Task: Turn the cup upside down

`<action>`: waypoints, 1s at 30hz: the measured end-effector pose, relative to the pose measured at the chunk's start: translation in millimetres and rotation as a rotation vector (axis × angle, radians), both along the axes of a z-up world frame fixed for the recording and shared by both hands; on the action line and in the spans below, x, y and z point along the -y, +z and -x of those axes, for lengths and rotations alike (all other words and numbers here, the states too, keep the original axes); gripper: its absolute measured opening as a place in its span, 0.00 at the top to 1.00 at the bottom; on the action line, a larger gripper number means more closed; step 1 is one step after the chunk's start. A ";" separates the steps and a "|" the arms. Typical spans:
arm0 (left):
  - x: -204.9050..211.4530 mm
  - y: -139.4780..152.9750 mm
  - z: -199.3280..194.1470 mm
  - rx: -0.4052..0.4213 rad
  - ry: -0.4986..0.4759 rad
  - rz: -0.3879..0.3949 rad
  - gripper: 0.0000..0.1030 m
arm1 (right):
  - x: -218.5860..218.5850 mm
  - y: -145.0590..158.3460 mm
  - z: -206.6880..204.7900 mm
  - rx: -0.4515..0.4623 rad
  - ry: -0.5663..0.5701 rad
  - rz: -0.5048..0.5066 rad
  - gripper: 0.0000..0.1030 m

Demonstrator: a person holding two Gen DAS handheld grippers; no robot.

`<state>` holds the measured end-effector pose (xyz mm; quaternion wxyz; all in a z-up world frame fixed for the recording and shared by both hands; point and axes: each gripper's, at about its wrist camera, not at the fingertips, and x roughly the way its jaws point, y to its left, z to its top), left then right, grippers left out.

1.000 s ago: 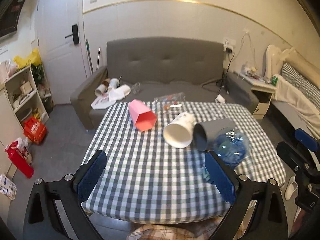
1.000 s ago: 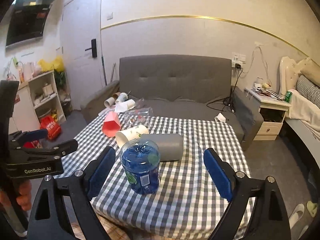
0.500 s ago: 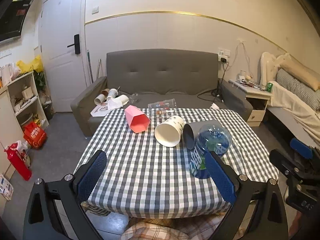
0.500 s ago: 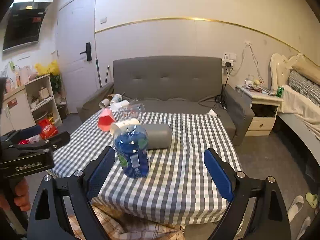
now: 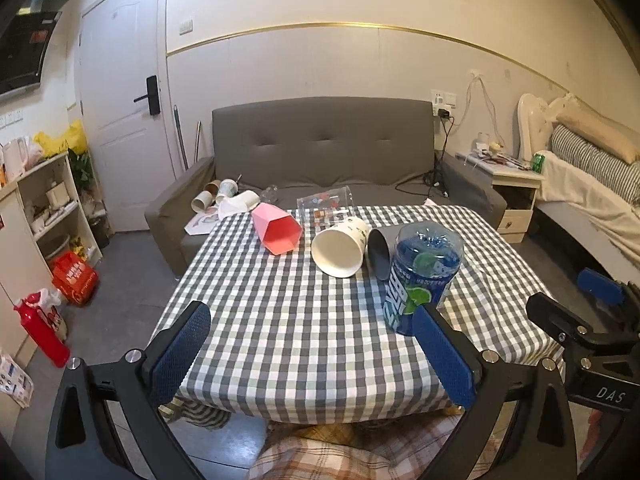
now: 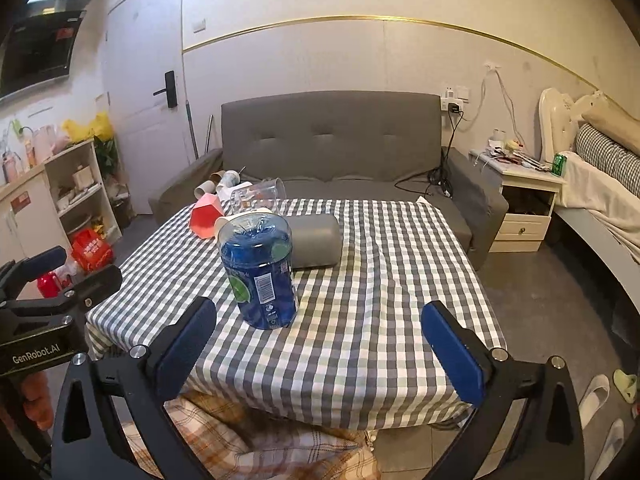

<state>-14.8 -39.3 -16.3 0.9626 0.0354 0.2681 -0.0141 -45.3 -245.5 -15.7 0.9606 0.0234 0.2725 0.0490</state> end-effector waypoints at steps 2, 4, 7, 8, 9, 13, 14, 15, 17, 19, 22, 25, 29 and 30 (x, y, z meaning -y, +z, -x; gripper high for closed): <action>-1.9 -0.6 -1.3 -0.007 0.009 0.002 0.00 | 0.6 0.0 0.1 0.000 -0.001 -0.002 0.00; -4.8 -0.8 -2.0 -0.012 0.020 0.005 0.00 | 0.0 -0.6 0.1 -0.002 -0.004 0.002 0.00; -9.8 0.3 -1.8 -0.008 0.032 0.017 0.00 | -0.4 -1.9 -0.3 -0.007 -0.005 0.003 0.00; -10.5 0.2 -1.9 -0.010 0.033 0.020 0.00 | -0.6 -2.0 -0.7 -0.009 -0.005 0.003 0.00; -10.6 0.0 -1.7 -0.011 0.035 0.019 0.00 | -0.9 -2.1 -1.0 -0.010 -0.005 0.003 0.00; -9.7 0.6 -2.7 -0.016 0.028 0.020 0.00 | -1.8 -2.7 -1.1 -0.011 -0.003 0.007 0.00; -10.1 0.5 -2.4 -0.019 0.024 0.029 0.00 | -2.0 -2.9 -1.5 -0.012 -0.003 0.008 0.00; -10.6 0.5 -2.1 -0.020 0.018 0.039 0.00 | -2.1 -3.2 -1.9 -0.013 -0.003 0.009 0.00; -10.8 0.3 -1.1 -0.019 0.014 0.041 0.00 | -2.5 -3.6 -2.0 -0.014 -0.005 0.012 0.00; -9.8 0.1 -0.6 -0.021 0.007 0.041 0.00 | -2.4 -4.0 -1.9 -0.014 -0.005 0.013 0.00; -7.8 -0.1 -0.1 -0.018 0.006 0.025 0.00 | -2.2 -4.8 -2.0 -0.018 -0.006 0.013 0.00; -7.7 -0.3 1.1 -0.012 0.006 0.022 0.00 | -1.8 -4.9 -2.0 -0.018 -0.006 0.012 0.00; -7.4 -0.8 2.1 -0.012 0.003 0.021 0.00 | -2.4 -4.9 -2.0 -0.020 -0.006 0.012 0.00; -7.3 -0.7 2.2 -0.013 0.003 0.021 0.00 | -2.2 -4.8 -2.1 -0.020 -0.006 0.011 0.00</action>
